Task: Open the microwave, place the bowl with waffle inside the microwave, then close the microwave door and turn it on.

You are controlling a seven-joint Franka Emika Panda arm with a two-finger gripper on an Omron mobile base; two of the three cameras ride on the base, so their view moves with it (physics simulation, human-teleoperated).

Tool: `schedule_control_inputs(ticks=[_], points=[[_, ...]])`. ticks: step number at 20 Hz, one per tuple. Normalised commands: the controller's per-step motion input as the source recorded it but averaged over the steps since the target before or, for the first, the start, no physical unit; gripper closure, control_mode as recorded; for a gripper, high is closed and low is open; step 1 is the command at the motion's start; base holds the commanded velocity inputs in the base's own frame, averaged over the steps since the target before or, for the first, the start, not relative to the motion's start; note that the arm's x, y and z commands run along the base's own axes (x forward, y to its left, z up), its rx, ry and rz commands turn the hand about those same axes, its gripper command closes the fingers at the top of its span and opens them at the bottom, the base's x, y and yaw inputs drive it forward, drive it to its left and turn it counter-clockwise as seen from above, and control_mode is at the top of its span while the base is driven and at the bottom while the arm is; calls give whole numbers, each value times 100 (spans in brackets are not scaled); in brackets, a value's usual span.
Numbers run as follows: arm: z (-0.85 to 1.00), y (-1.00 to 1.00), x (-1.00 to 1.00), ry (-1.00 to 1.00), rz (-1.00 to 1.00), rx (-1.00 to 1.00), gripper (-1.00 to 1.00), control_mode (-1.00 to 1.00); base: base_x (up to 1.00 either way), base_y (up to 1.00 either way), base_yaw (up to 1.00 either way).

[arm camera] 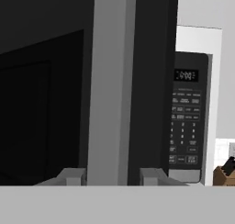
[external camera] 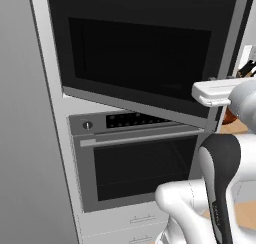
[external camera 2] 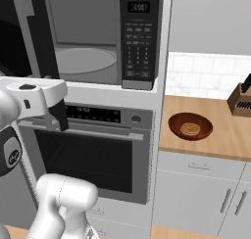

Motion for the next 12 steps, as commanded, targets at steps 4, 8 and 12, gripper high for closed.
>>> schedule_control_inputs(ticks=[4, 8, 12], points=[[0, 0, 0, 0, 0, 0, -100, -100, 0, 0, 0], [0, 0, 0, 0, 0, 0, -100, -100, 0, 0, 0], [0, 0, 0, 0, 0, 0, -100, -100, 0, 0, 0]])
